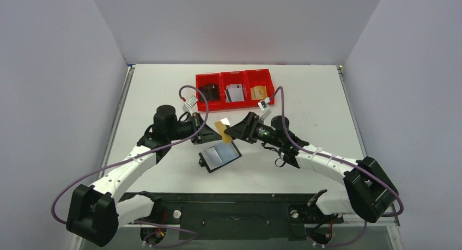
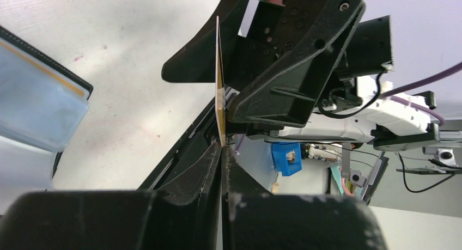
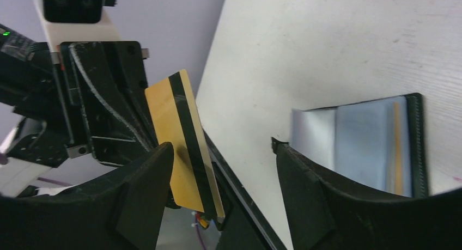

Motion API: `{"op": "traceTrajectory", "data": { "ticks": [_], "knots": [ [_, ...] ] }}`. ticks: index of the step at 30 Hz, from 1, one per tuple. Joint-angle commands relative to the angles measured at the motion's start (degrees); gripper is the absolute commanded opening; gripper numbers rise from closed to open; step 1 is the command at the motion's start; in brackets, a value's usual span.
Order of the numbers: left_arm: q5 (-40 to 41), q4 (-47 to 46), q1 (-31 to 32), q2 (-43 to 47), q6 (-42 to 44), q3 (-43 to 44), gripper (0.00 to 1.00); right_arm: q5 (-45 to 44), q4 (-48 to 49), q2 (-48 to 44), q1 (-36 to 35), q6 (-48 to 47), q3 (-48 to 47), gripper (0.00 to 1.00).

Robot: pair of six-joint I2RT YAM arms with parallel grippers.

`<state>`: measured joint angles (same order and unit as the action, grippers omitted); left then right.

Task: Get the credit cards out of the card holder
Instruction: Place the credit card in the storage box.

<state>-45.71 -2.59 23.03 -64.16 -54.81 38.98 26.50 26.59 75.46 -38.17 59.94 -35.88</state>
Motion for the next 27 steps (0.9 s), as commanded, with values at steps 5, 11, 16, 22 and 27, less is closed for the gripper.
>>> {"op": "traceTrajectory", "data": {
  "ticks": [5, 11, 16, 22, 27],
  "knots": [
    [-3.68, -9.71, -0.43, 0.01, -4.14, 0.05, 0.00, 3.57, 18.00, -2.31, 0.54, 7.45, 3.49, 0.52],
    [-3.99, -10.74, -0.43, 0.02, -4.91, -0.25, 0.00, 2.09, 20.21, -3.13, 0.51, 8.87, 5.38, 0.31],
    [-3.95, -11.28, -0.44, -0.06, -5.39, -0.64, 0.00, 1.82, 21.08, -3.34, 0.53, 9.99, 5.70, 0.00],
    [-3.70, -13.81, -0.86, -0.13, -6.86, -0.76, 0.16, 2.85, 24.25, -2.46, 0.38, 11.68, 6.12, 0.00],
    [-3.62, -15.91, -1.36, -0.30, -8.40, -0.75, 0.22, 3.90, 25.67, -1.59, 0.18, 12.69, 6.04, 0.00]
  ]
}}
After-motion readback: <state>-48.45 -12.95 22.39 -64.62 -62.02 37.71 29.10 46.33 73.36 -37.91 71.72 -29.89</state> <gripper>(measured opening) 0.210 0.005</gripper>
